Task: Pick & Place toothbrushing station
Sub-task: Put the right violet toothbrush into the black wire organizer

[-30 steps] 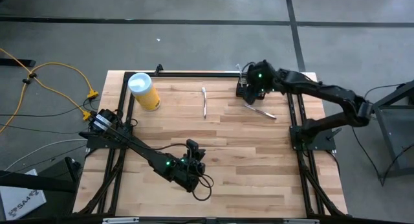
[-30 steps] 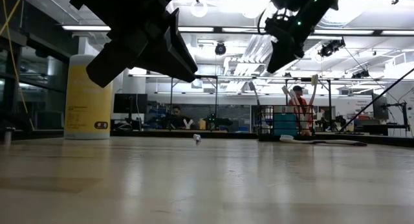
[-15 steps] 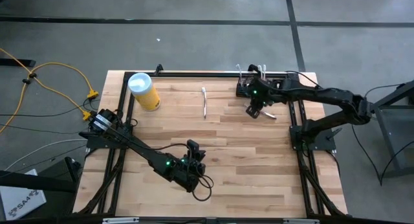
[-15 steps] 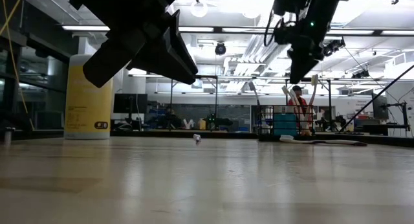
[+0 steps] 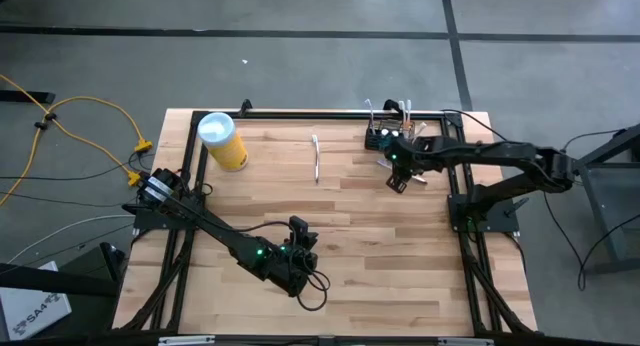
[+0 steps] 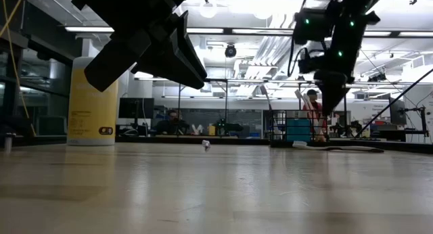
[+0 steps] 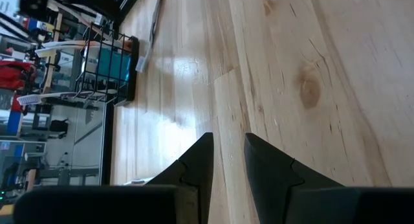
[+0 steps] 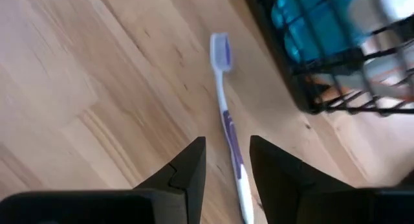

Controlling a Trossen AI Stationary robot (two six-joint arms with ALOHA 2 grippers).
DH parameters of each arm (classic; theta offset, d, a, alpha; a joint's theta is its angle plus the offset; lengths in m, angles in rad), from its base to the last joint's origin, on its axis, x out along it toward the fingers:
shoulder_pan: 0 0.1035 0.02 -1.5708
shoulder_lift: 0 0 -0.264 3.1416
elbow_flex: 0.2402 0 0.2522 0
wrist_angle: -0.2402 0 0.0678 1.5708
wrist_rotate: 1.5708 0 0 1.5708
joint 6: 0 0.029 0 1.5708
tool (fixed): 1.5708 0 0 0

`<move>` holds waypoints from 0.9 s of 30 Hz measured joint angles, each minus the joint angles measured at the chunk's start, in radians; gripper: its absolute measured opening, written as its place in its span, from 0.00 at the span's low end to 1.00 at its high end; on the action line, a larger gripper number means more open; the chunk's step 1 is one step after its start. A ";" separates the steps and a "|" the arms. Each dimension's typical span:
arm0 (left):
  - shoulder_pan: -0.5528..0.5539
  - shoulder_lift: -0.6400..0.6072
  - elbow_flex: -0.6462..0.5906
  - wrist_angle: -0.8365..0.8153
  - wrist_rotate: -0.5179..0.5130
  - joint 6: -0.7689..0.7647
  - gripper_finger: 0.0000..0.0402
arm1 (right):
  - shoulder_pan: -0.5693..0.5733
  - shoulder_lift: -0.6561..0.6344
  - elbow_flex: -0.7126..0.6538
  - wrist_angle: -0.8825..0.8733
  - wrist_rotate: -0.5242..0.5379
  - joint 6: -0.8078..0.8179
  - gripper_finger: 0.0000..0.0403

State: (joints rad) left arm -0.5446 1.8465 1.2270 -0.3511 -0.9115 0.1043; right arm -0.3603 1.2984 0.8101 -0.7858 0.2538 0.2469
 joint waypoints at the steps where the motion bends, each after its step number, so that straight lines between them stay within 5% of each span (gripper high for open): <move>1: 0.000 0.000 0.000 0.000 0.000 0.000 0.20 | 0.000 0.000 -0.014 0.013 -0.005 -0.004 0.28; 27: 0.000 0.000 0.000 0.030 0.000 0.012 0.20 | -0.048 0.002 -0.201 0.232 -0.021 -0.086 0.28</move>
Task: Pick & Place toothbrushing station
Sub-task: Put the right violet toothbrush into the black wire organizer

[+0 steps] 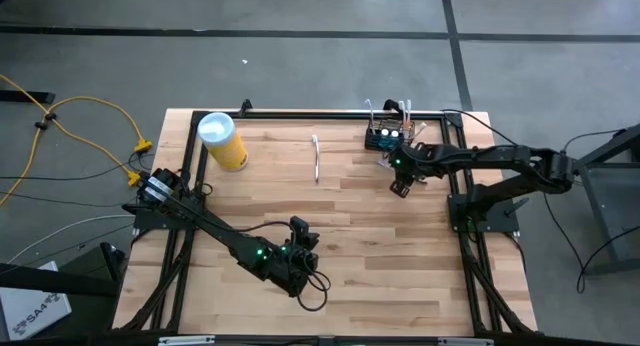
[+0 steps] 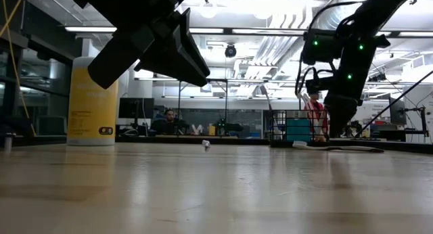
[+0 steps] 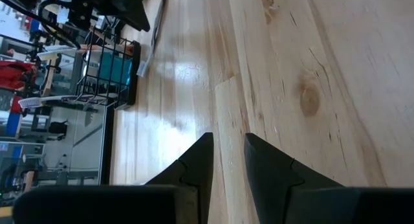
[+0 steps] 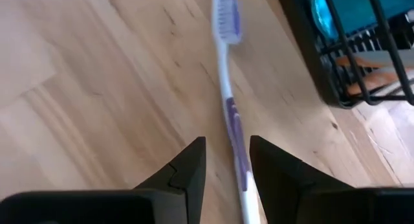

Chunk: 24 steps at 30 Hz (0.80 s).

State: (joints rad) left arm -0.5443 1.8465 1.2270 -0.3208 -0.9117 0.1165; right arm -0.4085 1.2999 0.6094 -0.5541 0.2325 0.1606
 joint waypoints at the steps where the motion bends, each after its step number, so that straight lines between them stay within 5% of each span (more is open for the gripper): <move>1: 0.000 0.000 0.000 0.000 0.000 0.000 0.20 | -0.010 0.000 -0.006 0.008 0.000 -0.006 0.28; 24: 0.000 0.000 0.000 0.008 0.000 0.009 0.20 | -0.079 0.065 -0.088 0.169 -0.055 -0.068 0.28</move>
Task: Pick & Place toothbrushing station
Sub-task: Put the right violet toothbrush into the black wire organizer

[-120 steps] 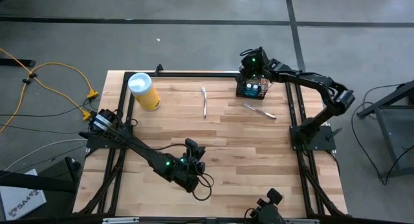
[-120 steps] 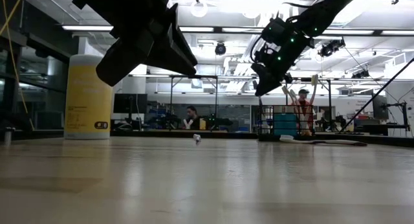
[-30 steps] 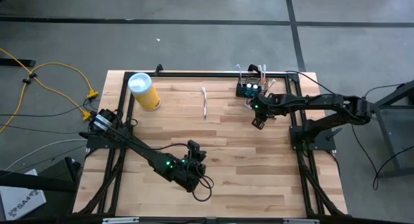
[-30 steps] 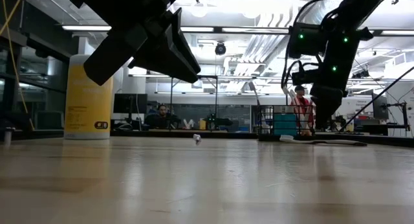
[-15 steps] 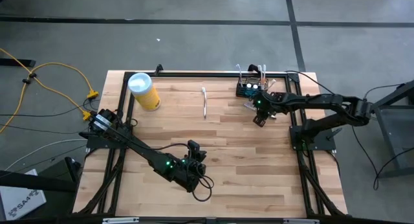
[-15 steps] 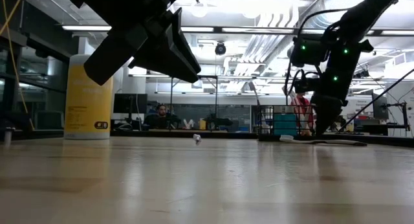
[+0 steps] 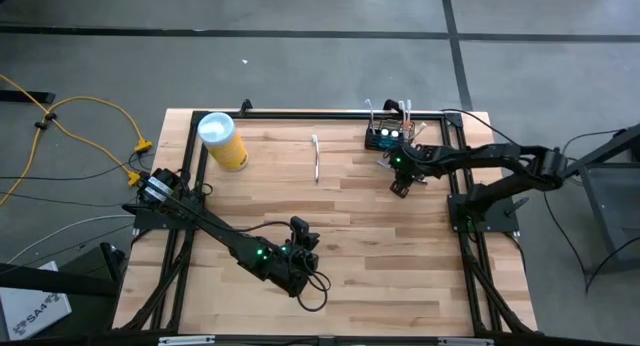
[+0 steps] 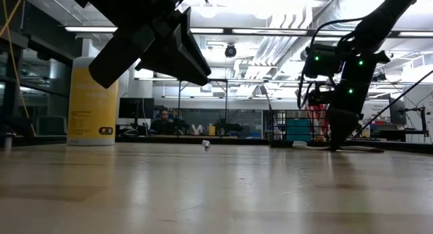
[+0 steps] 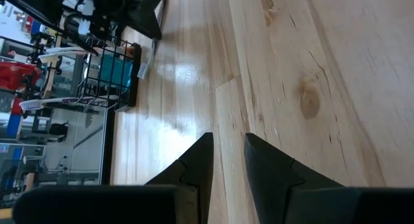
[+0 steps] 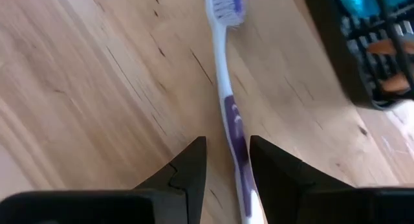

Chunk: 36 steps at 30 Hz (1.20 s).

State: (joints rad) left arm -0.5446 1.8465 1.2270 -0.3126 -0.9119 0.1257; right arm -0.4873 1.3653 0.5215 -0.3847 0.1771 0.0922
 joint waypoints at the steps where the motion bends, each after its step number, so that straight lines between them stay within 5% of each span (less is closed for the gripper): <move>1: 0.000 0.000 0.000 0.000 0.000 0.000 0.20 | 0.000 0.019 0.004 0.010 0.002 -0.008 0.28; 7: 0.000 0.000 0.000 0.003 0.000 0.008 0.20 | 0.002 0.089 0.007 0.061 0.046 -0.010 0.27; 19: 0.000 0.000 0.000 0.006 0.000 0.009 0.20 | 0.002 0.079 0.003 0.033 0.045 0.005 0.09; 36: 0.000 0.000 0.000 0.006 0.000 0.009 0.20 | 0.000 0.078 0.005 -0.023 0.087 0.077 0.36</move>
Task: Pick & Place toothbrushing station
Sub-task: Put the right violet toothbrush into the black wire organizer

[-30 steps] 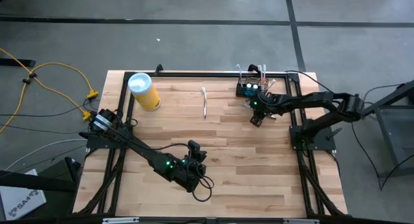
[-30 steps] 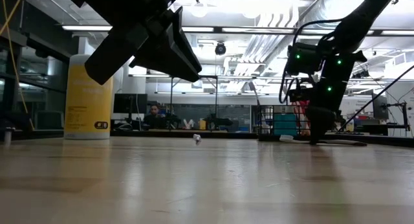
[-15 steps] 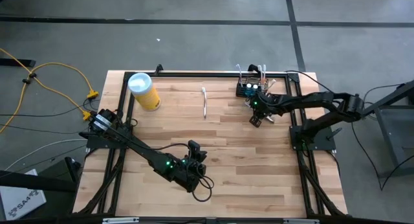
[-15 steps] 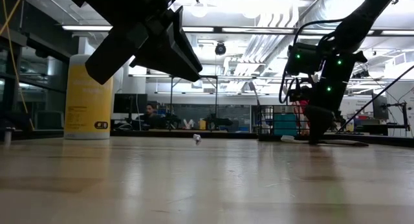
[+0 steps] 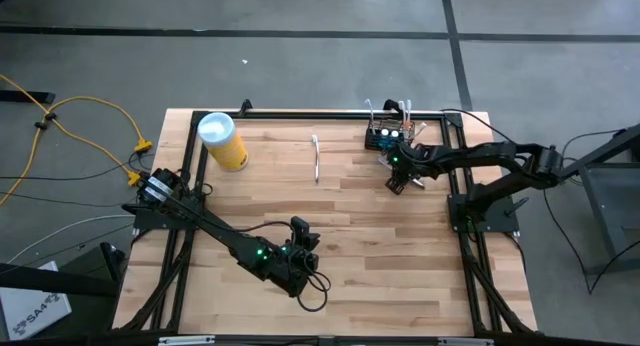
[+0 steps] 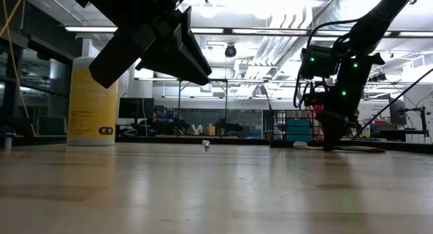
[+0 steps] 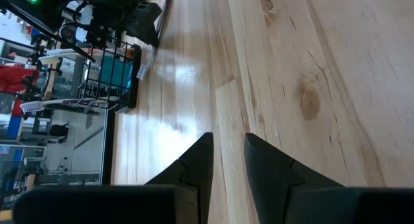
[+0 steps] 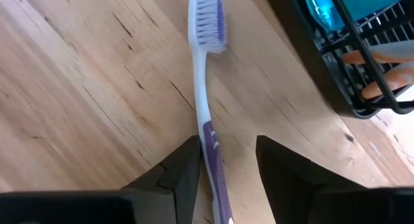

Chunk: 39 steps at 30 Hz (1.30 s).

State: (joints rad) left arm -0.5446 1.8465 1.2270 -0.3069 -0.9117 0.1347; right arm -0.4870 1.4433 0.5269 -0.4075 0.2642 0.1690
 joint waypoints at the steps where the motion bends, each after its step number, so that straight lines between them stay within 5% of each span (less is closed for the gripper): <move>1: 0.000 0.000 0.000 0.000 0.000 0.000 0.20 | 0.000 0.000 0.000 -0.003 0.000 0.005 0.36; 22: -0.002 0.000 0.000 -0.003 0.000 -0.001 0.20 | 0.004 -0.036 0.001 -0.121 -0.031 0.086 0.34; 39: -0.002 0.000 0.000 -0.003 0.025 -0.004 0.20 | -0.001 -0.038 -0.005 -0.038 -0.083 0.000 0.34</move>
State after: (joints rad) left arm -0.5461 1.8462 1.2272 -0.3096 -0.8871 0.1307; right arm -0.4881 1.4052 0.5219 -0.4452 0.1814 0.1688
